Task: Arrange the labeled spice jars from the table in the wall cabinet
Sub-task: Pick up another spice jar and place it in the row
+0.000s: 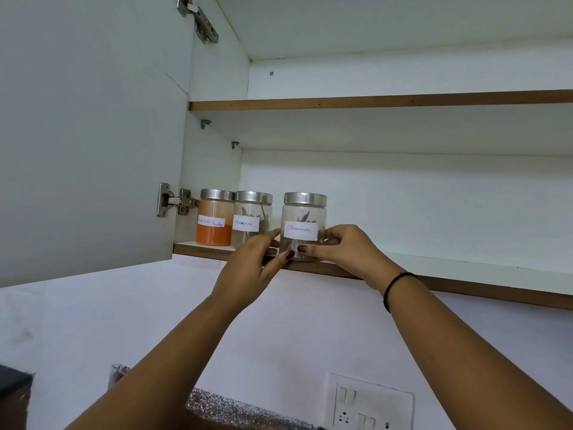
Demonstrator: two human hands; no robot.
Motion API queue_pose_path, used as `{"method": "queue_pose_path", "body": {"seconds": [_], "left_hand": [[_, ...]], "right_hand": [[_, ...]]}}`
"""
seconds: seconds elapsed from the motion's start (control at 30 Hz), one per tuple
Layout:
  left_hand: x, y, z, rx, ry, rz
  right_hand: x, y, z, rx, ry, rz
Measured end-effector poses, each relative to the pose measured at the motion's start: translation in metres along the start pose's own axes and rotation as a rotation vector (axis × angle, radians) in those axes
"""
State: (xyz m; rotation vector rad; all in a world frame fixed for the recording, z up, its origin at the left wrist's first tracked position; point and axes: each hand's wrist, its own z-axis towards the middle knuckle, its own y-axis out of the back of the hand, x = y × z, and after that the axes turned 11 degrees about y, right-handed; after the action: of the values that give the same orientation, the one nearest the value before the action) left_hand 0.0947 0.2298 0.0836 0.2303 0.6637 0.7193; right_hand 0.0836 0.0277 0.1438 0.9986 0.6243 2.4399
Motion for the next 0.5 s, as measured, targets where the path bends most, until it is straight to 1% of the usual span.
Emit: {"method": "queue_pose_path", "body": {"seconds": [0.13,0.27,0.37,0.5], "left_hand": [[0.001,-0.005,0.001,-0.068,0.013,0.019],[-0.002,-0.007,0.001,-0.101,0.014,0.004],[-0.004,-0.010,-0.003,-0.137,-0.012,0.035],[-0.009,-0.015,-0.006,-0.177,0.007,0.053]], "right_hand": [[-0.007,0.010,0.001,0.107,-0.036,0.077],[-0.017,0.011,0.010,0.053,-0.095,0.166],[-0.023,0.005,0.016,0.030,-0.095,0.108],[-0.022,-0.001,0.021,-0.001,-0.113,0.030]]}}
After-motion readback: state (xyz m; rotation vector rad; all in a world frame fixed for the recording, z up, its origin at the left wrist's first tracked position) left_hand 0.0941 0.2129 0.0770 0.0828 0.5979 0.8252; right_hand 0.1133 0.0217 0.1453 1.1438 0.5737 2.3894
